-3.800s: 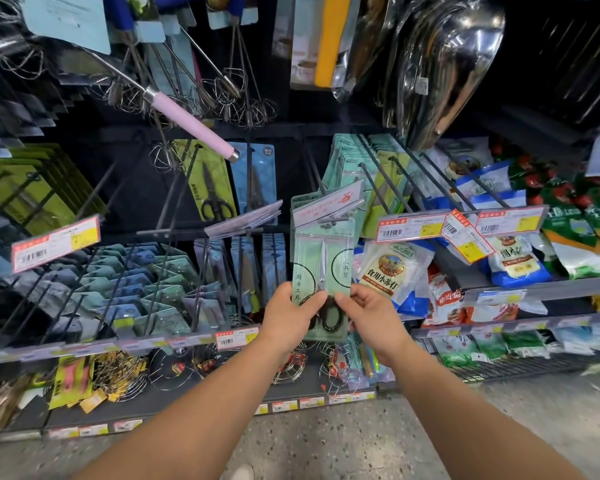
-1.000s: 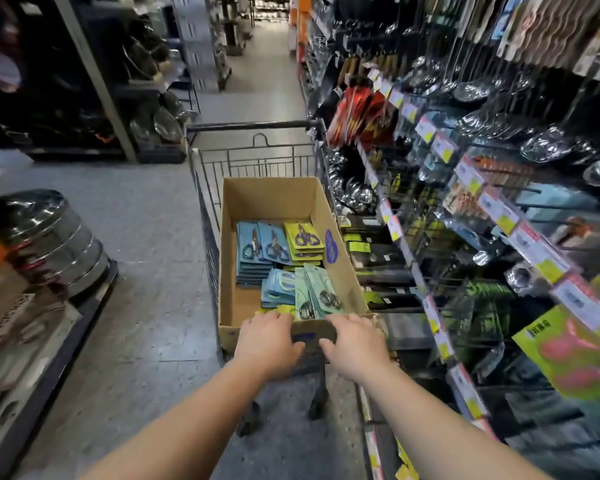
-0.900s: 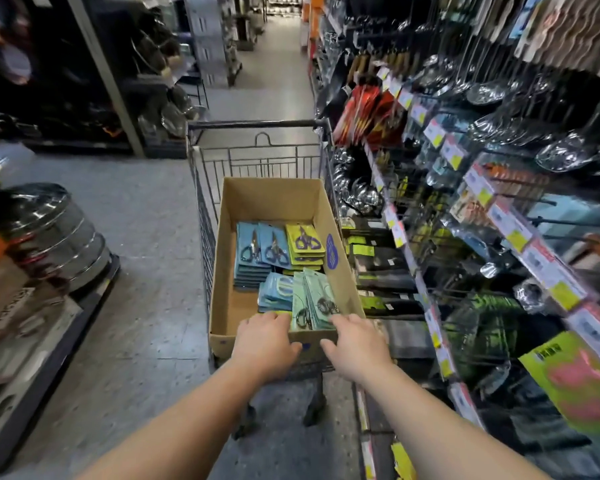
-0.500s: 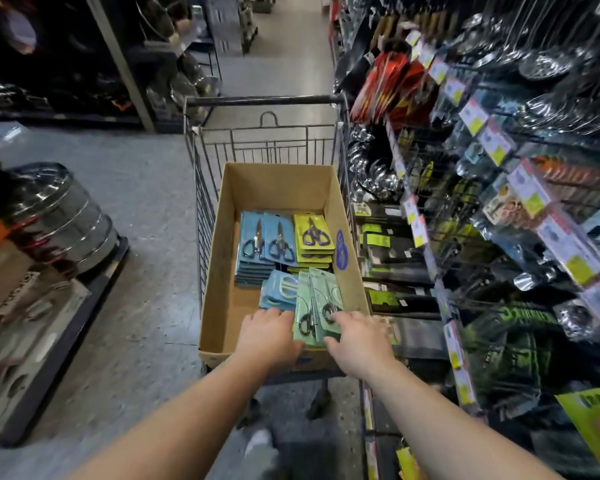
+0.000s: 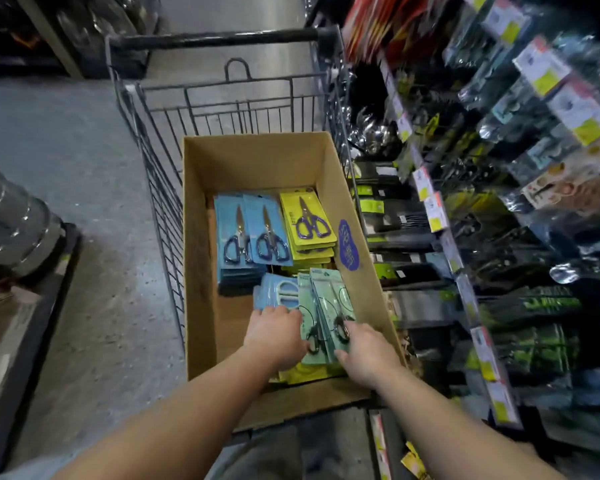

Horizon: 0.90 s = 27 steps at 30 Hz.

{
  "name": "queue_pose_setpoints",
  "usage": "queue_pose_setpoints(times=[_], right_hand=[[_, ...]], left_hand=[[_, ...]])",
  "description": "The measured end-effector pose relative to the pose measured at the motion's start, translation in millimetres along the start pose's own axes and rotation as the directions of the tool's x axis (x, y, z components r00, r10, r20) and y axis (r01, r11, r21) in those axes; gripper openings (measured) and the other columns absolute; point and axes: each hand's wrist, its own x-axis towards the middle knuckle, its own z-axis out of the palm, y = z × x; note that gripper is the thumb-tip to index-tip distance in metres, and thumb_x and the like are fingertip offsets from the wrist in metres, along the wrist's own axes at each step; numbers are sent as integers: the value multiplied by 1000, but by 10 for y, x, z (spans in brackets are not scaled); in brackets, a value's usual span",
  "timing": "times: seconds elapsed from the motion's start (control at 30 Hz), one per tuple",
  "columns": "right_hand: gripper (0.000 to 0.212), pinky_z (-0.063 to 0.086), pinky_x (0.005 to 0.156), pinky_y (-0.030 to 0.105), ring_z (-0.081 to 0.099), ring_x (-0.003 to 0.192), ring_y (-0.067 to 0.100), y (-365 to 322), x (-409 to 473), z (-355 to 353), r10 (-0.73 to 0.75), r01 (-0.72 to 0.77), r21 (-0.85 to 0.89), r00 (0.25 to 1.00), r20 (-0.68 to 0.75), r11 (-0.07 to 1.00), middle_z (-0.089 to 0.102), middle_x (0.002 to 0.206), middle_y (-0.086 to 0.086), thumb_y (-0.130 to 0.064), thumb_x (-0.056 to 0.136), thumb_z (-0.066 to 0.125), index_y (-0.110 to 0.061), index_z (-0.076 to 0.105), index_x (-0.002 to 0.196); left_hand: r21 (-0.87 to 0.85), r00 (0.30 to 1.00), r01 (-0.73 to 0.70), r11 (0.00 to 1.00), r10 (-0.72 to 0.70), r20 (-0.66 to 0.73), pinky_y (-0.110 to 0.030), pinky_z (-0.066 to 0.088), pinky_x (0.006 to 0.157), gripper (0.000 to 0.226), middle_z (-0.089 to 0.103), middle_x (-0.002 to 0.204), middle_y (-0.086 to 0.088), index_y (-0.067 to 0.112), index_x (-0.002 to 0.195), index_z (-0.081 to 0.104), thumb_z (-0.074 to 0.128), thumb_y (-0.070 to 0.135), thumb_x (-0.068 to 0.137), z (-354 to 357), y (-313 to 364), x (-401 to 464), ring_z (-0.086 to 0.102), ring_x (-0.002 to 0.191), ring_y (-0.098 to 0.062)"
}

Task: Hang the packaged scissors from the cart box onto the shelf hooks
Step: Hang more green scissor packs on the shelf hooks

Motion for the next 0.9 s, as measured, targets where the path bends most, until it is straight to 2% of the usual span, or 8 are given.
queue_pose_setpoints(times=[0.23, 0.33, 0.4, 0.5, 0.57, 0.63, 0.77, 0.9], right_hand=[[73, 35, 112, 41, 35, 137, 30, 1, 288, 157, 132, -137, 85, 990, 58, 987, 31, 153, 8, -45, 95, 53, -15, 21, 153], [73, 31, 114, 39, 28, 141, 29, -4, 317, 215, 123, -128, 92, 991, 58, 987, 23, 157, 6, -50, 93, 54, -15, 27, 151], [68, 30, 114, 39, 26, 142, 29, 11, 349, 237, 98, -102, 110, 994, 37, 989, 20, 159, 6, -51, 90, 57, -21, 35, 147], [57, 30, 115, 42, 25, 143, 29, 29, 398, 250, 48, -56, 191, 998, 47, 980, 18, 159, 1, -50, 86, 62, -31, 46, 137], [49, 32, 114, 43, 27, 143, 28, 35, 432, 242, 20, -37, 262, 998, 67, 964, 18, 159, -2, -46, 84, 65, -35, 52, 130], [45, 35, 113, 40, 34, 141, 26, 33, 452, 236, 2, -28, 331, 997, 79, 943, 19, 159, -5, -40, 84, 64, -35, 55, 128], [64, 36, 112, 42, 36, 140, 24, 40, 527, 270, 50, -64, 438, 998, 44, 897, 20, 158, -5, -28, 85, 63, -33, 39, 144], [77, 40, 110, 40, 43, 134, 24, 38, 627, 234, 175, -206, 624, 978, 113, 753, 37, 153, 0, -20, 88, 62, -27, 24, 154]], left_hand=[[12, 990, -60, 998, 58, 126, -46, 36, 104, 47, 55, 128, -7, 21, 130, 50, 50, 50, 93, 120, -33, 387, 48, 121, -29], [-67, 983, -27, 997, 38, 178, -45, 43, 100, 47, 57, 125, -7, 20, 127, 52, 50, 52, 92, 183, -8, 477, 52, 115, -29], [-230, 969, 68, 971, -9, 245, -41, 49, 95, 49, 59, 124, -8, 17, 127, 53, 52, 52, 94, 197, 22, 538, 57, 112, -27], [-651, 936, 295, 700, -76, 343, -35, 53, 90, 44, 63, 125, -8, 12, 131, 53, 60, 38, 96, 196, 108, 587, 63, 107, -24], [-792, 921, 383, 476, -127, 369, -33, 54, 84, 34, 64, 115, -4, 19, 124, 53, 64, 30, 94, 212, 158, 617, 64, 101, -23], [-839, 905, 426, 339, -166, 392, -27, 51, 67, 24, 64, 102, 0, 17, 110, 54, 67, 26, 92, 242, 191, 633, 63, 87, -20], [-830, 885, 465, 307, -194, 424, -16, 39, 38, 31, 69, 94, -6, 11, 118, 61, 69, 23, 91, 325, 184, 643, 55, 58, -11], [-821, 857, 510, 256, -239, 458, -17, 35, 35, 22, 63, 81, -6, 10, 104, 57, 71, 19, 89, 375, 143, 614, 52, 51, -12]])
